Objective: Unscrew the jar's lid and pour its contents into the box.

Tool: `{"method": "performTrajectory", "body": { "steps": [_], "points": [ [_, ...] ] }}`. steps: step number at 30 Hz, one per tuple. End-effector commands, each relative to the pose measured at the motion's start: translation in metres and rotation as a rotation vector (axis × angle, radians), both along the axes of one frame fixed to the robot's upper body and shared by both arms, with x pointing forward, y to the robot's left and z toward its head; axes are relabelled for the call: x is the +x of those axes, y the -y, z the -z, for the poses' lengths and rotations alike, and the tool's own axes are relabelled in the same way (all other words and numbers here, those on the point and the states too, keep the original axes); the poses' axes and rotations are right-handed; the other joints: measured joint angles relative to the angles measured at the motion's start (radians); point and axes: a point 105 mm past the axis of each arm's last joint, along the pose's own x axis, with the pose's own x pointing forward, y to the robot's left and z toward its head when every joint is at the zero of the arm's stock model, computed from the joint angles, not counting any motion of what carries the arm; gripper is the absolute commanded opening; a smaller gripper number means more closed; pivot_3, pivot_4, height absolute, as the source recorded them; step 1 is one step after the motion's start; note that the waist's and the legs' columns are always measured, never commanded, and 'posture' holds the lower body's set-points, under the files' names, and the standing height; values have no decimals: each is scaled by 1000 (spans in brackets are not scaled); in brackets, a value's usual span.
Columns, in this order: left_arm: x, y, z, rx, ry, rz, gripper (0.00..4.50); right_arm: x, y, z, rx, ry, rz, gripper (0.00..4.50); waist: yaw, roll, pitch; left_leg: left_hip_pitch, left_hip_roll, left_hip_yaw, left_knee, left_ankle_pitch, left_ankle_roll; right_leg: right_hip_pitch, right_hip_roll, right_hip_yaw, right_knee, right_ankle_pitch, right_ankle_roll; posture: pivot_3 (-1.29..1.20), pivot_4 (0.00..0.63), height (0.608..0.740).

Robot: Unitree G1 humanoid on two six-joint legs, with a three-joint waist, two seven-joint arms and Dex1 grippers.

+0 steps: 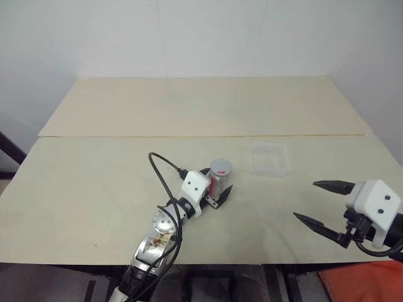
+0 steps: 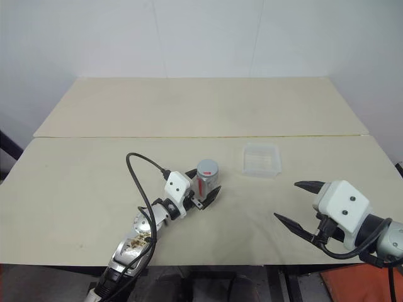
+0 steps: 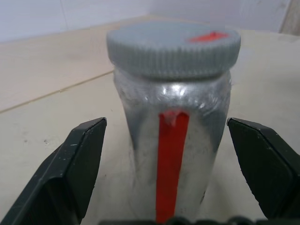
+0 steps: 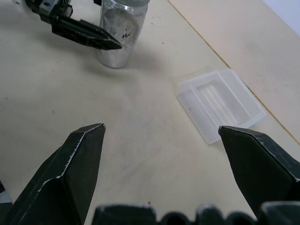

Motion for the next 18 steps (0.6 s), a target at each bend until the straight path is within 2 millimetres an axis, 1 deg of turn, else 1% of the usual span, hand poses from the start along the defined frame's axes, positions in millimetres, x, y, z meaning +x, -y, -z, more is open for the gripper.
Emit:
{"method": "performTrajectory", "body": {
  "steps": [1, 7, 10, 11, 16, 18],
  "points": [
    [5, 3, -14, -55, 53, -11, 4481, -1, 2, -9, -27, 39, 13, 4500, 1, 0, 0, 0, 0, 0, 0, 0, 0, 0, 0, 0, 0, 0, 0, 0, 150, 740],
    [10, 7, -10, -52, 41, -7, 4481, 0, 3, -9, -30, 44, 19, 4500, 8, 0, 0, 0, 0, 0, 0, 0, 0, 0, 0, 0, 0, 0, 0, 0, 150, 740],
    [10, 6, -12, -65, 55, -18, 3888, 0, 3, -9, -30, 49, 25, 4500, 8, 0, 0, 0, 0, 0, 0, 0, 0, 0, 0, 0, 0, 0, 0, 0, 150, 740],
    [11, 6, -11, -66, 51, -17, 3617, 0, 3, -9, -30, 51, 27, 4500, 9, 0, 0, 0, 0, 0, 0, 0, 0, 0, 0, -1, 0, 0, 0, 0, 150, 740],
    [13, 7, -10, -65, 55, -20, 1974, 0, 4, -9, -28, 54, 34, 4500, 9, 0, 0, 0, 0, -1, 0, 0, 0, 0, 0, -1, 0, 0, 0, 0, 150, 740],
    [13, 7, -10, -64, 52, -14, 1944, 0, 3, -9, -28, 55, 35, 4500, 9, 0, 0, 0, 0, -1, 0, 0, 0, 0, 0, -1, 0, 0, 0, 0, 150, 740]
  ]
}}
